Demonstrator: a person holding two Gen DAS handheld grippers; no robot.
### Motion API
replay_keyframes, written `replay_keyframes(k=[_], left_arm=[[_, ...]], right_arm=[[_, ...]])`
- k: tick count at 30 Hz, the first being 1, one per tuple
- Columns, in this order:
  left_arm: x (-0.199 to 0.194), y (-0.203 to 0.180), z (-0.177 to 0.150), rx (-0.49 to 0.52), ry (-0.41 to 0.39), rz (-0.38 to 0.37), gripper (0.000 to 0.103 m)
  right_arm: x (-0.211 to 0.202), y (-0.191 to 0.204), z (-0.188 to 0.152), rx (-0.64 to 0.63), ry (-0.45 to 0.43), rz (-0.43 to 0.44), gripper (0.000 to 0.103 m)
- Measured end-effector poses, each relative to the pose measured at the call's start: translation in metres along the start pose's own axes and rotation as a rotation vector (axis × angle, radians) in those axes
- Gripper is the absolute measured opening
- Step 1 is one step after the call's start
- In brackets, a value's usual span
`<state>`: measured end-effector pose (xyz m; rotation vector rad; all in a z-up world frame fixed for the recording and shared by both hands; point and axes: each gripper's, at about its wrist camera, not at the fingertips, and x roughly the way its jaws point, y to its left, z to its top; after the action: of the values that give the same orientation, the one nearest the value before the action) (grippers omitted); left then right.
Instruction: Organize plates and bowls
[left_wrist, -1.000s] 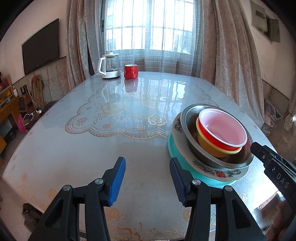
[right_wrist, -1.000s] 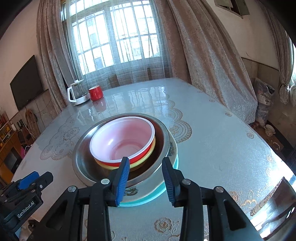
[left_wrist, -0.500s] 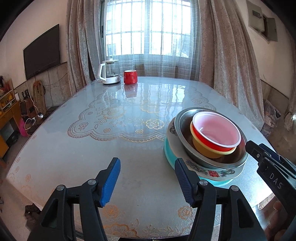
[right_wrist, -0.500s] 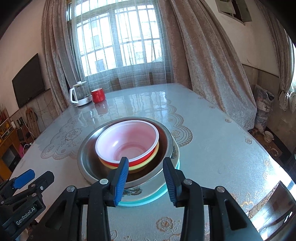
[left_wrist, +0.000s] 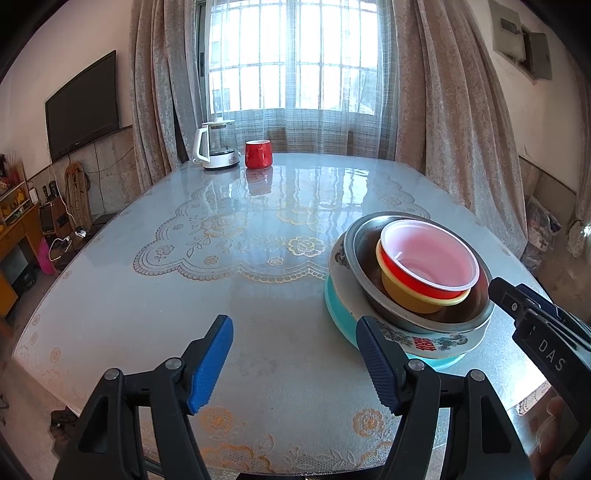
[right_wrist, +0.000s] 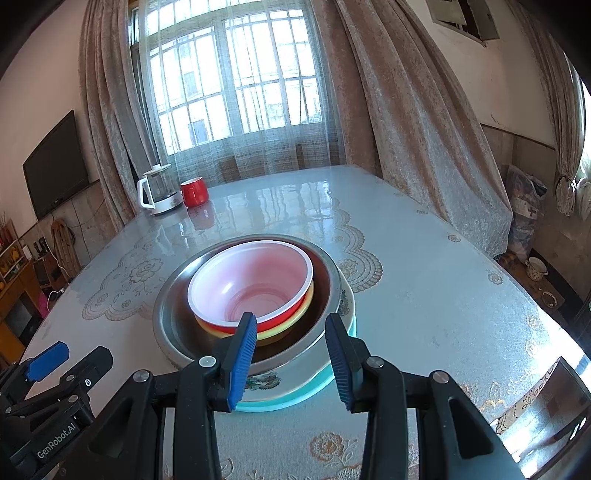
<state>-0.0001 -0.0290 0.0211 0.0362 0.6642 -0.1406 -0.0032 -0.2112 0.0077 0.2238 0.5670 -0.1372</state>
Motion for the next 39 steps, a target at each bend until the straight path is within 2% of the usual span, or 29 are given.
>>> replay_keyframes(k=[39], left_arm=[[0.005, -0.015, -0.009, 0.058, 0.003, -0.017, 0.072]], right_arm=[[0.01, -0.004, -0.007, 0.002, 0.019, -0.011, 0.039]])
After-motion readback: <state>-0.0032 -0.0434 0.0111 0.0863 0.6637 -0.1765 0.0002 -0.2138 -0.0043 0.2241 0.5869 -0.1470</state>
